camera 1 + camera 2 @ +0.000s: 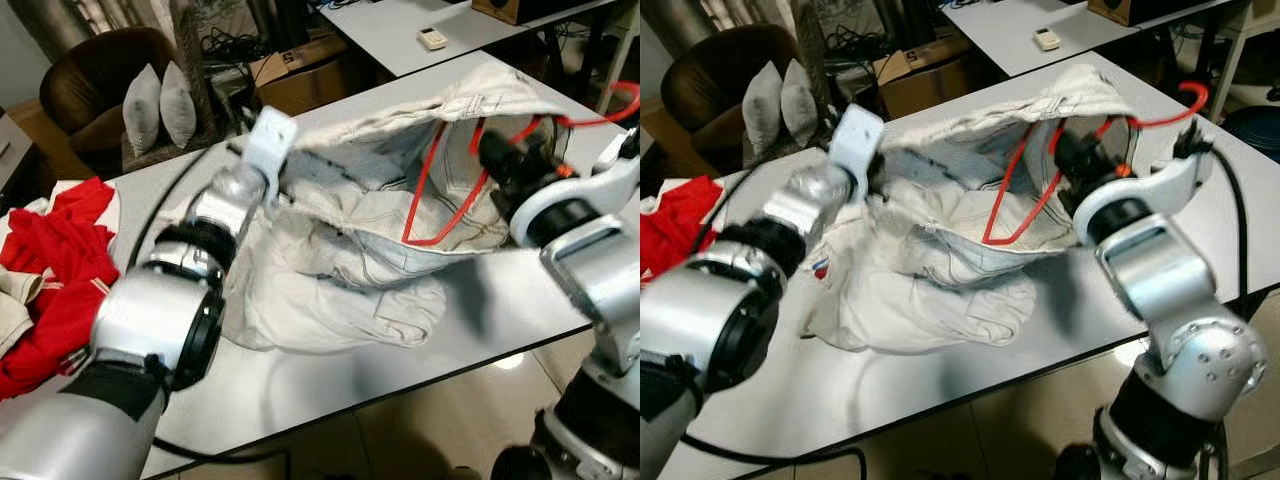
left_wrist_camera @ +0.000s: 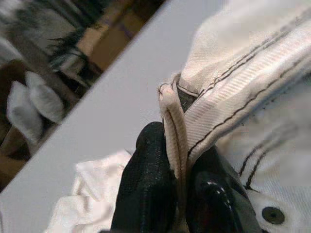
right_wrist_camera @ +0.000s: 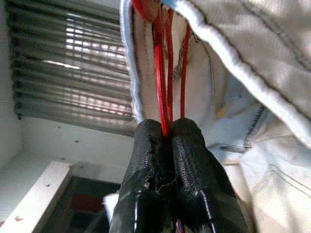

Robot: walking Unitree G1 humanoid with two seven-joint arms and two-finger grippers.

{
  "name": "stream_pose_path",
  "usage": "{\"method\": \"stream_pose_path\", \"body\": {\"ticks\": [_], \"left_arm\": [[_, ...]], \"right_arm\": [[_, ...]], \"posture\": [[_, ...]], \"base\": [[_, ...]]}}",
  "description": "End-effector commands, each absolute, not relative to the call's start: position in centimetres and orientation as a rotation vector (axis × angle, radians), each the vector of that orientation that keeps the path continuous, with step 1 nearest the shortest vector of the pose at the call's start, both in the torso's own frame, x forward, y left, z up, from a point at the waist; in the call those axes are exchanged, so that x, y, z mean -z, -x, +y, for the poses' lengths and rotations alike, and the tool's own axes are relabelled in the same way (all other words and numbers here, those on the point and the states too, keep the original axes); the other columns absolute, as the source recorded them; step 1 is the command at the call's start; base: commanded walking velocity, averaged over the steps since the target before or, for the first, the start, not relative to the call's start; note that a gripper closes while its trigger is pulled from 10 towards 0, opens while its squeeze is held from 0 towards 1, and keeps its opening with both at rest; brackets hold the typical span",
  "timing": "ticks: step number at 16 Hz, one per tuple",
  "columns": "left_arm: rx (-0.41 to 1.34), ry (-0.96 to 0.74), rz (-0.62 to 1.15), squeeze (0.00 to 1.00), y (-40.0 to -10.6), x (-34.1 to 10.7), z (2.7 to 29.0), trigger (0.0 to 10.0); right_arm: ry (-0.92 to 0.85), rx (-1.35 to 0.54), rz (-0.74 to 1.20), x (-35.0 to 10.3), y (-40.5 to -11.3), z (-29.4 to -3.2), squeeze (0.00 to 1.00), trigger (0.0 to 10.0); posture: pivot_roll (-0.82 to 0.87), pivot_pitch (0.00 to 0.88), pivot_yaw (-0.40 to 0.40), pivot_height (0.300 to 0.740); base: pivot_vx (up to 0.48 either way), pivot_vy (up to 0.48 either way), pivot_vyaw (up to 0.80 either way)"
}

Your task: Hang hanger

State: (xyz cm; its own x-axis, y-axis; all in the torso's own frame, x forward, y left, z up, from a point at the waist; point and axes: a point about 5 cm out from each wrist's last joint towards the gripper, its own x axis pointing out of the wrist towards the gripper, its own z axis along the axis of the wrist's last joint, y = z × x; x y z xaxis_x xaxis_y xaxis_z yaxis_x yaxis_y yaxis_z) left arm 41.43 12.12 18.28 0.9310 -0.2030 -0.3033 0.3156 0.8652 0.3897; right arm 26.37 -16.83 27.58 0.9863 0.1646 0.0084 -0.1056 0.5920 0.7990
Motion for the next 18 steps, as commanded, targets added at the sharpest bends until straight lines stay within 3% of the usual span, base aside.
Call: {"method": "stream_pose_path", "body": {"ticks": [1, 5, 7, 11, 14, 16, 18], "left_arm": [[0.259, -0.487, 0.333, 0.00, -40.9, -16.6, 14.1, 0.0], [0.388, -0.527, 0.433, 0.00, -39.5, -13.5, 15.9, 0.0], [0.426, -0.504, 0.421, 0.00, -39.1, -13.2, 16.7, 0.0], [0.383, -0.358, 0.255, 0.00, -40.2, -16.7, 18.2, 0.0], [0.526, -0.256, 0.142, 0.00, -40.7, -20.1, 17.1, 0.0], [0.608, -0.059, 0.041, 0.00, -41.1, -23.1, 16.1, 0.0], [0.677, 0.032, -0.053, 0.00, -41.2, -26.1, 15.5, 0.0]], "right_arm": [[-0.960, -0.199, 0.025, -29.2, -26.1, -16.7, 0.00, 10.0], [-0.949, -0.312, -0.017, -33.1, -28.7, -16.7, 0.00, 10.0], [-0.812, -0.367, 0.016, -33.4, -29.8, -16.5, 0.00, 10.0], [-0.547, -0.276, 0.176, -27.7, -30.6, -17.3, 0.00, 10.0], [-0.617, -0.203, 0.194, -25.2, -30.5, -19.1, 0.00, 10.0], [-0.623, -0.190, 0.171, -24.4, -30.2, -19.8, 0.00, 10.0], [-0.575, -0.228, 0.139, -24.8, -30.3, -19.7, 0.00, 10.0]], "posture": [[-0.33, 0.000, 0.291, 0.740], [-0.29, 0.000, 0.247, 0.740], [-0.27, 0.000, 0.210, 0.740], [-0.23, 0.000, 0.182, 0.740], [-0.24, 0.000, 0.205, 0.740], [-0.24, 0.000, 0.205, 0.740], [-0.24, 0.000, 0.203, 0.740]], "base": [[0.000, 0.000, 0.00], [0.000, 0.000, 0.00], [0.000, 0.000, 0.00], [0.000, 0.000, 0.00], [0.000, 0.000, 0.00], [0.000, 0.000, 0.00], [0.000, 0.000, 0.00]]}}
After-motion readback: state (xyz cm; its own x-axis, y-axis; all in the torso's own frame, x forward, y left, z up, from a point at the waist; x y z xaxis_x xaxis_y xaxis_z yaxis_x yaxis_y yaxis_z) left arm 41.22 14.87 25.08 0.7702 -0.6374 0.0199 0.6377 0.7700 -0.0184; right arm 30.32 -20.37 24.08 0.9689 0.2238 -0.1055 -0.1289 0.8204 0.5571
